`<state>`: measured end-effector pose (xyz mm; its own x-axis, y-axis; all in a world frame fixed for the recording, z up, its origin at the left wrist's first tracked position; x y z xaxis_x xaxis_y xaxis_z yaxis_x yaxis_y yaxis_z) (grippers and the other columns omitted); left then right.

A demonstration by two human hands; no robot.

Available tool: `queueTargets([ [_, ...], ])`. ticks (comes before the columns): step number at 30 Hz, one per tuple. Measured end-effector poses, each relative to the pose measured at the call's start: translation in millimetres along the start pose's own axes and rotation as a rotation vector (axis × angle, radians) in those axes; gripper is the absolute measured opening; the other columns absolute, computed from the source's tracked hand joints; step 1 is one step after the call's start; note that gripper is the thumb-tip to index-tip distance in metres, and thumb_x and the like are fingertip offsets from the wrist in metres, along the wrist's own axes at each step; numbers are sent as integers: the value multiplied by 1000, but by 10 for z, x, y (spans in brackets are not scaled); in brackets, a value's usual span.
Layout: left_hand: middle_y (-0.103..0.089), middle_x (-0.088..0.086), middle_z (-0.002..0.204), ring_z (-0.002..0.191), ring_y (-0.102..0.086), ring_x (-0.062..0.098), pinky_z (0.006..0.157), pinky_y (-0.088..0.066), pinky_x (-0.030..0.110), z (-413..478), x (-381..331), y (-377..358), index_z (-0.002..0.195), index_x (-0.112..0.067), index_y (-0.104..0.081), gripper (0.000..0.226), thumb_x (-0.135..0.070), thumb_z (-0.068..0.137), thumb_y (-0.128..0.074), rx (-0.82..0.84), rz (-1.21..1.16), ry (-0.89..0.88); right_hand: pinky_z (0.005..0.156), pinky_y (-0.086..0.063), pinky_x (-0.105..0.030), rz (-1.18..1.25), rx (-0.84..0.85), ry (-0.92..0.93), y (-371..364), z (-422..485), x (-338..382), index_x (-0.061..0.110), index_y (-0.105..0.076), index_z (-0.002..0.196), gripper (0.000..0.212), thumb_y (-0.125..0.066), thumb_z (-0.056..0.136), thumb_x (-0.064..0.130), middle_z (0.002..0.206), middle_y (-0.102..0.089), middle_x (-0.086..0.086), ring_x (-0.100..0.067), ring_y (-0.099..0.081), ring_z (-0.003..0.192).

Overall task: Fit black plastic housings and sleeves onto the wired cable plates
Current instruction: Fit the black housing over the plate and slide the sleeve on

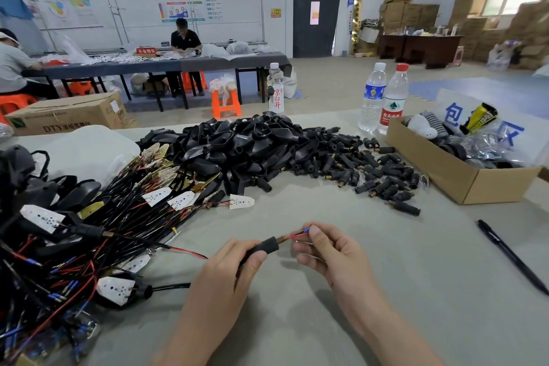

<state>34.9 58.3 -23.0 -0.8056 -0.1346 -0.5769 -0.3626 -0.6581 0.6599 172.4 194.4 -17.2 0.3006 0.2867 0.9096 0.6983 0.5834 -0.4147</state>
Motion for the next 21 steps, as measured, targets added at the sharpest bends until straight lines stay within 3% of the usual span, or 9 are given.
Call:
queueTargets([
  [3,-65,-22,89,87,-55,3,78,-42,25,-7,-22,22,105,-30,-68,42,-58,97,-37,24,135,-43,67,-58,-23,-18,-16,-3,21,17,-5,0,-63,110,20,-52,101,14,98,-76,-16,-20,-73,82],
  [6,-66,-22,80,85,-51,3,73,-37,23,-10,-49,54,95,-29,-69,36,-52,94,-40,-16,242,-109,67,-58,-22,6,-56,-9,44,33,2,-1,-63,109,20,-50,102,12,96,-75,-17,-21,-73,81],
  [10,-63,-22,81,75,-55,0,75,-38,24,-7,-4,84,89,-31,-65,24,-43,94,-45,-55,275,-139,59,-59,-24,308,-200,-52,174,74,105,3,-62,101,13,-51,101,10,82,-75,-16,-20,-73,68],
  [13,-54,-22,82,71,-45,2,72,-36,21,1,0,85,88,-36,-61,18,-44,95,-46,-68,249,-137,60,-60,-27,523,-195,-167,183,86,137,2,-63,102,14,-55,99,13,82,-73,-16,-21,-73,68],
  [17,-59,-23,92,80,-50,-4,80,-37,23,-10,33,27,95,-33,-65,24,-52,92,-50,36,246,-175,56,-59,-25,615,-206,-218,166,96,141,-4,-63,101,18,-55,99,11,81,-72,-16,-17,-71,64],
  [21,-62,-21,88,84,-59,5,81,-38,27,-18,45,-29,94,-32,-68,24,-45,91,-48,97,277,-182,55,-59,-25,654,-201,-229,150,76,168,-2,-65,89,18,-53,99,9,79,-72,-16,-17,-71,62],
])
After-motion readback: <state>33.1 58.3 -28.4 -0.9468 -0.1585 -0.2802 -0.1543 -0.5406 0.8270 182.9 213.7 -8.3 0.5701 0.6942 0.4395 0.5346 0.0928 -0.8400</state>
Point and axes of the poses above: each hand's wrist, its own z-axis towards the middle knuckle, its own y-axis out of the back of the hand, x = y × z, the point moved 2 cm from there along z, towards the middle knuckle
